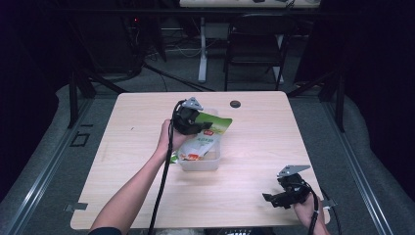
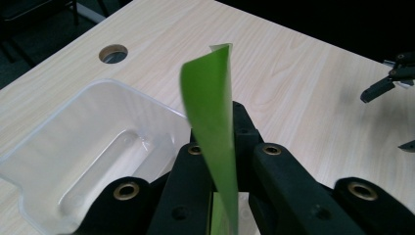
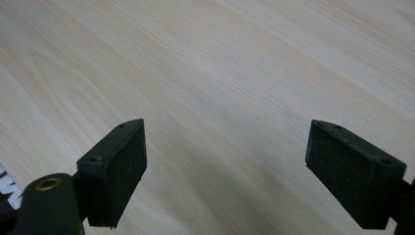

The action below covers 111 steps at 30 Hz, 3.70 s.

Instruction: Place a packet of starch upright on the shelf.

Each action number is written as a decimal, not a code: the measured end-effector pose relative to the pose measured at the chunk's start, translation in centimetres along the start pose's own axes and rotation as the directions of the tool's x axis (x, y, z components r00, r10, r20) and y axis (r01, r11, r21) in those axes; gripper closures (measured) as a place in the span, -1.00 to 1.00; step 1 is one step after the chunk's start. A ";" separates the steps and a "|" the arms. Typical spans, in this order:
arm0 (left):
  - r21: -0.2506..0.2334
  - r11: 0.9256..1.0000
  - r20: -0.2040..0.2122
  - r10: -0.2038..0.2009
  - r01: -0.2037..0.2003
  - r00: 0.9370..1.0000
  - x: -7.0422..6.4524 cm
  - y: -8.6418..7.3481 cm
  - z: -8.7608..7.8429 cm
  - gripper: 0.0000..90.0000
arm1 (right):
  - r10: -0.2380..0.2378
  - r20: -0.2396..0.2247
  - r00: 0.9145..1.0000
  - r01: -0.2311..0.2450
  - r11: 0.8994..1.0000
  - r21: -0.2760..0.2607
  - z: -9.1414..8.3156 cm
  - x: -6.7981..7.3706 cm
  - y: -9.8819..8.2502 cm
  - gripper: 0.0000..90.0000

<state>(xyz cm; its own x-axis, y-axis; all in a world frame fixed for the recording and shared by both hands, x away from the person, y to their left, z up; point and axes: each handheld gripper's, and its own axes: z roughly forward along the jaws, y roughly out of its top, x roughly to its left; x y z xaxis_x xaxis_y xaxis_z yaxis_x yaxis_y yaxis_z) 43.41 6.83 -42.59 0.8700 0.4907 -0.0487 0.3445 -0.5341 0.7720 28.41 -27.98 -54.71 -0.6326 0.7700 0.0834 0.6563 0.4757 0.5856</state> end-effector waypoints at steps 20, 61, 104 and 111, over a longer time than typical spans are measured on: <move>-0.134 0.991 -0.025 0.011 -0.014 1.000 -0.4 -0.6 -1.5 0.98 | 0.005 -0.005 1.000 -0.005 1.000 -0.003 0.1 0.0 0.0 -0.67; -0.057 0.998 0.004 0.030 -0.030 1.000 0.8 -1.0 -1.2 0.99 | -0.001 -0.020 1.000 0.001 1.000 0.015 0.2 0.2 0.0 -0.67; -0.248 0.966 0.077 -0.057 0.074 0.995 3.7 -6.1 -3.0 0.98 | 0.023 0.003 1.000 -0.023 1.000 0.002 -0.1 0.1 -0.5 -0.67; -0.208 0.975 0.079 -0.064 0.079 0.995 3.6 -5.8 -2.8 0.62 | 0.021 -0.006 1.000 -0.021 1.000 0.008 -0.2 0.1 -0.5 -0.67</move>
<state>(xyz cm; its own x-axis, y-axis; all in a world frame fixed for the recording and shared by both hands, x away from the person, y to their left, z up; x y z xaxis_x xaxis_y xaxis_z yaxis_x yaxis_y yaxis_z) 43.53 13.60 -45.46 0.8713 0.4681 -0.1476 0.3312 -0.3387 0.8807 27.96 -28.25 -54.88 -0.6211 0.7773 0.1000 0.6723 0.4629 0.5777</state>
